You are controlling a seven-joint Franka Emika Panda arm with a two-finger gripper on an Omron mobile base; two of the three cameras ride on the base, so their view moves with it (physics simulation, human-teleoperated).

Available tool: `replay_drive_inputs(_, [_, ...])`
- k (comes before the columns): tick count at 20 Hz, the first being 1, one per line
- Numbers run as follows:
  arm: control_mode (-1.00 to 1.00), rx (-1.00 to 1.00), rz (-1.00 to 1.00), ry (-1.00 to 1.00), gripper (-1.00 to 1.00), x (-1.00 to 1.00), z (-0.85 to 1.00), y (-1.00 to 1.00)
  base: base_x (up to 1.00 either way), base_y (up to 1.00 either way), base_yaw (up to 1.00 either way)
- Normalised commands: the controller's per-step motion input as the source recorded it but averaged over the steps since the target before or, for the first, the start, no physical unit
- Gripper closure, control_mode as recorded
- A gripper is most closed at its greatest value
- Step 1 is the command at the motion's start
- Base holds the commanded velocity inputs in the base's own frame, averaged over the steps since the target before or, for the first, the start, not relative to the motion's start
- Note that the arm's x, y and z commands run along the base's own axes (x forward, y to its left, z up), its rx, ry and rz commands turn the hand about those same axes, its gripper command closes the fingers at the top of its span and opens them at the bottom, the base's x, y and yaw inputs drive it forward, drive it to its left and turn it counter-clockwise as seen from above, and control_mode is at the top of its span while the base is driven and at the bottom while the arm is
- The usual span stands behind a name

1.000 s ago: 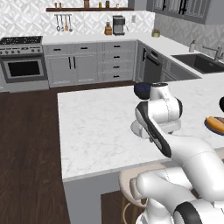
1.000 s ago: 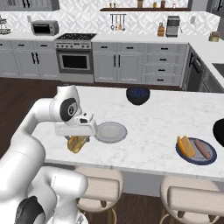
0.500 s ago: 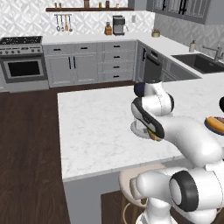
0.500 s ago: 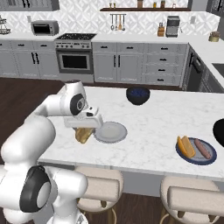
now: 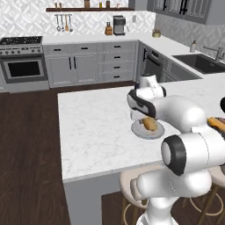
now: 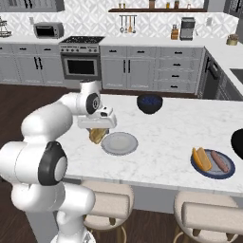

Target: Place one bun and one sausage from the bowl on each plate.

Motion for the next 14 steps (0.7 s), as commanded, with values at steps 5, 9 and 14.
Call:
replay_drive_inputs(5, [-1.0, 0.0, 0.0, 0.0, 1.0, 0.64, 0.0, -0.06, 0.0, 0.0, 0.0])
replay_drive_inputs(9, [-1.0, 0.0, 0.0, 0.01, 1.0, 0.34, -0.26, -0.11, 0.0, 0.0, 0.0])
replay_drive_inputs(14, [-1.0, 0.02, -0.01, 0.01, 1.0, 0.17, -0.46, -0.01, 0.0, 0.0, 0.0])
